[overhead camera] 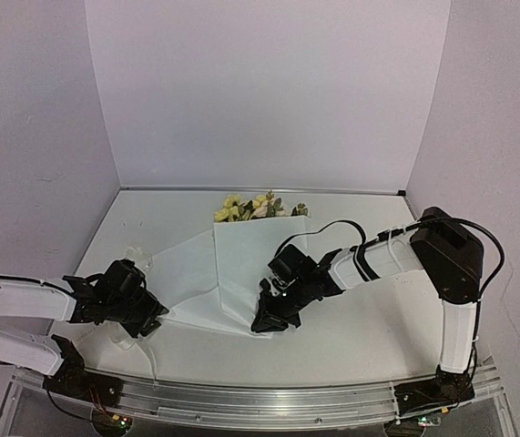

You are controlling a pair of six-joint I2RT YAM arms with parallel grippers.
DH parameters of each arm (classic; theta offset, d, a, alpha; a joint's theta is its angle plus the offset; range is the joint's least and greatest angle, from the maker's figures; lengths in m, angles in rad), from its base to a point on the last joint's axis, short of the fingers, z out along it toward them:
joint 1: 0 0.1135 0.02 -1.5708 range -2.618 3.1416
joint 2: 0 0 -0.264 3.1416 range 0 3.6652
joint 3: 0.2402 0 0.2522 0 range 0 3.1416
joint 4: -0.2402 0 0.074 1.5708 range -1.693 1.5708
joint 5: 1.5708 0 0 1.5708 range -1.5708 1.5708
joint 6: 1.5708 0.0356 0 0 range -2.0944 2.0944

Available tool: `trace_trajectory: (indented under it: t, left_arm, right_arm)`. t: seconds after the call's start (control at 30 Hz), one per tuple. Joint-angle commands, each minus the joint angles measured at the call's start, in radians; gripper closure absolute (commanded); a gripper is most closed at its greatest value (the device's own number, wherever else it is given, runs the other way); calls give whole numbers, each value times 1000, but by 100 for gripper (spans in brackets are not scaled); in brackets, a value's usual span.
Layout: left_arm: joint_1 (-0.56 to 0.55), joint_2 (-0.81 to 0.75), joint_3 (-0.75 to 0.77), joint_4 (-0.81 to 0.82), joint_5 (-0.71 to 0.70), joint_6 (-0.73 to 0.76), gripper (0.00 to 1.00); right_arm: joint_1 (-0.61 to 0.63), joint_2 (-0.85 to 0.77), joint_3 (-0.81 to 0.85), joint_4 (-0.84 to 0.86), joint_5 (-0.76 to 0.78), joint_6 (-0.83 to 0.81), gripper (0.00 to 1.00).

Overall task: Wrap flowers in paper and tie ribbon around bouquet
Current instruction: Pick up the two-thirds-folded wrapping paper from the center of the board, then fold the 2/3-folded wrapping paper at the center of the board.

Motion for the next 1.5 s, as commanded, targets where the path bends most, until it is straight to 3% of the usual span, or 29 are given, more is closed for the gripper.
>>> trace_trajectory:
  t: [0.0,0.23,0.43,0.63,0.9,1.17,1.47]
  left_arm:
    - [-22,58,10,79,-27,-33,61]
    - [-36,79,23,64,-76,-14,79]
    - [-62,73,74,81,-153,125,100]
    - [-104,-11,102,113,-229,290,100]
    - [-143,-105,116,192,-226,505,100]
    - [-153,-190,72,335,-165,608,100]
    - [-157,-71,121,488,36,720,100]
  right_arm:
    - [-20,68,-35,-177,133,-4,88]
    - [-20,69,-35,-176,134,-3,89]
    - [-20,70,-36,-178,133,-3,89]
    - [-20,71,-32,-179,137,-1,89]
    - [-20,78,-26,-186,138,4,89]
    - [-20,79,-14,-201,140,1,89]
    - [-19,78,-1,-217,138,-7,88]
